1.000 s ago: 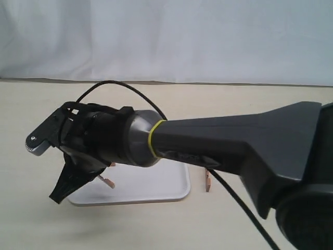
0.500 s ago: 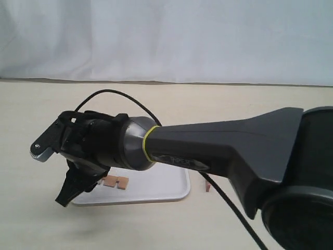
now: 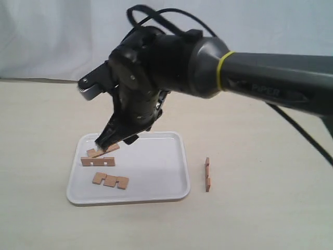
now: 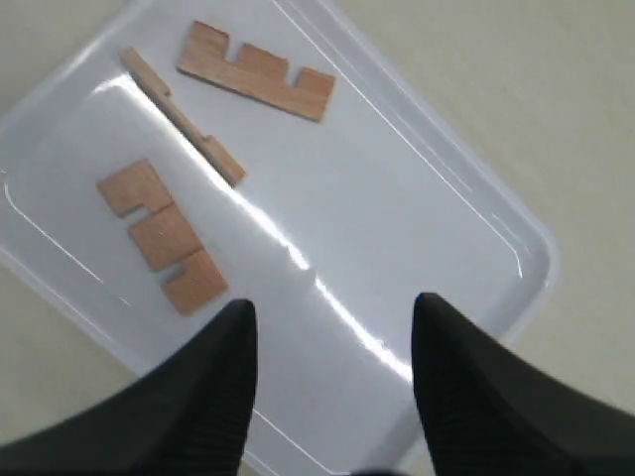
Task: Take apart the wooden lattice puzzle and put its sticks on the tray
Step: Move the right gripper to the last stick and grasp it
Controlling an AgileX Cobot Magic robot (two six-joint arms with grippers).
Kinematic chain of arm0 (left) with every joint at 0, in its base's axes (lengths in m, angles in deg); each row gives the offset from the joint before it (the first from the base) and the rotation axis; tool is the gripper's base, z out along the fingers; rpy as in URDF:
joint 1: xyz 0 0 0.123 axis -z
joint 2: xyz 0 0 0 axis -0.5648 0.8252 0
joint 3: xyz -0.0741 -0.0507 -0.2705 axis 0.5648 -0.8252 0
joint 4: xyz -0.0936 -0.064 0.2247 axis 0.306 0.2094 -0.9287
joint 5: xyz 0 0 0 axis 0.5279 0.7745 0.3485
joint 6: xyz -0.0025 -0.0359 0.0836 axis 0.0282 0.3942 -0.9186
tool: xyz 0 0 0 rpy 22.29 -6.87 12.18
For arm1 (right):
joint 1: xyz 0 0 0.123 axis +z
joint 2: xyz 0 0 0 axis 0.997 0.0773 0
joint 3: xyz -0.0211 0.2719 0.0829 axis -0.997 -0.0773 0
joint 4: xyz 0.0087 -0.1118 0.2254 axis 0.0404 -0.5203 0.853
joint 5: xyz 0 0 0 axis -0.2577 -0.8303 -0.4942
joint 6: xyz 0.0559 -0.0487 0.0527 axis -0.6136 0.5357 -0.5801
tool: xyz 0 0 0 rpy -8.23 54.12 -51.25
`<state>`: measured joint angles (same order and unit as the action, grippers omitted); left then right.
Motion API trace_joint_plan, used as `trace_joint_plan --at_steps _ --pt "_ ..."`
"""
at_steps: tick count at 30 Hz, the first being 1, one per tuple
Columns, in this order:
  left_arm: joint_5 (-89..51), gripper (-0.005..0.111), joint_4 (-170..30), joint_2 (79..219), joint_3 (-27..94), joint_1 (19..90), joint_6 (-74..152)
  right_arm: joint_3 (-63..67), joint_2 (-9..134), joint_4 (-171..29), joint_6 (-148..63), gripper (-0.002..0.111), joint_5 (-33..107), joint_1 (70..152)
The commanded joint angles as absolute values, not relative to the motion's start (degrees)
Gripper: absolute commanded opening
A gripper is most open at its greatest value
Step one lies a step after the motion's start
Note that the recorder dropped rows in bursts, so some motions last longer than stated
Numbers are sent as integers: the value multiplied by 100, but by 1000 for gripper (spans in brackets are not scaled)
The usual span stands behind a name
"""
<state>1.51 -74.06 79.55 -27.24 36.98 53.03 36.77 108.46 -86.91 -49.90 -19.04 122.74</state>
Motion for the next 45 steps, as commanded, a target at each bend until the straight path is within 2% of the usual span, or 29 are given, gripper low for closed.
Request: trace_joint_plan --at_steps 1,25,37,45 --pt "98 0 -7390 7942 -2734 3708 5332 3635 10733 -8368 -4844 47 -2271 11796" --pt "98 0 -7390 7942 -2734 3708 5332 1566 10306 -8067 -5102 47 -1198 10103" --pt "122 0 -7401 7942 -2734 3708 5332 780 10306 -7654 -5340 47 64 10072" --pt "122 0 -7401 7942 -2734 3708 5332 780 10577 -7429 -5340 47 216 10072"
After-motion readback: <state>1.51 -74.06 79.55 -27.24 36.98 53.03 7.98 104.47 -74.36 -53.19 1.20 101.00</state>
